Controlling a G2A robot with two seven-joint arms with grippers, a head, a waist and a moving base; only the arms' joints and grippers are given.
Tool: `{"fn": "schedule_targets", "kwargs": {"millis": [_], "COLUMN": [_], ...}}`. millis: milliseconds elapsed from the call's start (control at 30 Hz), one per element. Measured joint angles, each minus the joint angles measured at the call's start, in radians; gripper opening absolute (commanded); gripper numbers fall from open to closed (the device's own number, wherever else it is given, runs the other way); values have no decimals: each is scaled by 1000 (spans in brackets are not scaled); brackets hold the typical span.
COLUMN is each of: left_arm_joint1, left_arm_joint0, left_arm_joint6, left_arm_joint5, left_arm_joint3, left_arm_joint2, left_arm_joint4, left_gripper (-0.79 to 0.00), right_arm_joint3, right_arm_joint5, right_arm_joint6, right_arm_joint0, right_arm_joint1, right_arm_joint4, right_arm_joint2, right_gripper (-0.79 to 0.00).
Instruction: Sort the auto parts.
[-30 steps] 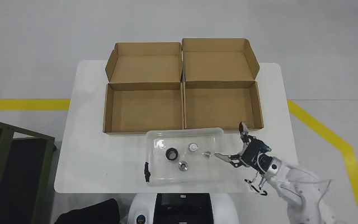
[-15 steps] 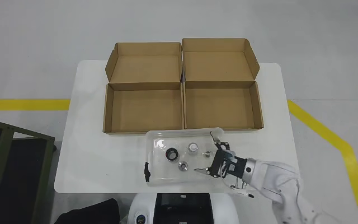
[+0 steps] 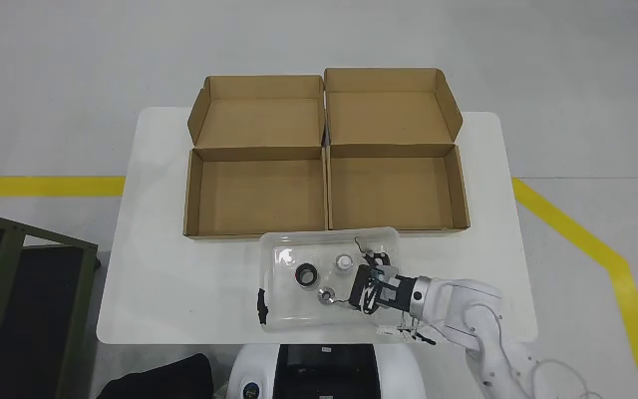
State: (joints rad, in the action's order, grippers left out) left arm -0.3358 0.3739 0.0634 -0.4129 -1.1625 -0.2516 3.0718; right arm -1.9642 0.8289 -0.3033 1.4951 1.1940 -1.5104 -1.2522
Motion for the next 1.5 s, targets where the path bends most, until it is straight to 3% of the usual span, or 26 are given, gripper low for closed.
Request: {"fn": "schedule_targets", "kwargs": {"millis": [333,633,667,733,767,800,1500], "left_arm_joint1": [0,0,0,0,0,0,0], "left_arm_joint0": [0,0,0,0,0,0,0], "left_arm_joint6": [0,0,0,0,0,0,0], "left_arm_joint5": [0,0,0,0,0,0,0], "left_arm_joint3": [0,0,0,0,0,0,0], "left_arm_joint2": [0,0,0,0,0,0,0], "left_arm_joint4": [0,0,0,0,0,0,0], "left_gripper": [0,0,0,0,0,0,0], "right_arm_joint3": [36,67,69,73,74,74,-94], "right_arm_joint5": [-38,-59,-62,-66,-67,-68,-25], "right_arm_joint6": [-37,-47,-47,-48,-48,-48,11], "right_arm_joint0": [-31,-60,-62,-66,-68,-69,13], "right_arm_joint1": [-4,-7,-7,-8,-9,-9,-42], "right_arm_joint4": [8,17,17,19,20,20,100], "right_arm_joint2": [26,47,48,51,51,51,-40], "right_gripper": [-369,-456,-489,-628,-742,-785,-785]}}
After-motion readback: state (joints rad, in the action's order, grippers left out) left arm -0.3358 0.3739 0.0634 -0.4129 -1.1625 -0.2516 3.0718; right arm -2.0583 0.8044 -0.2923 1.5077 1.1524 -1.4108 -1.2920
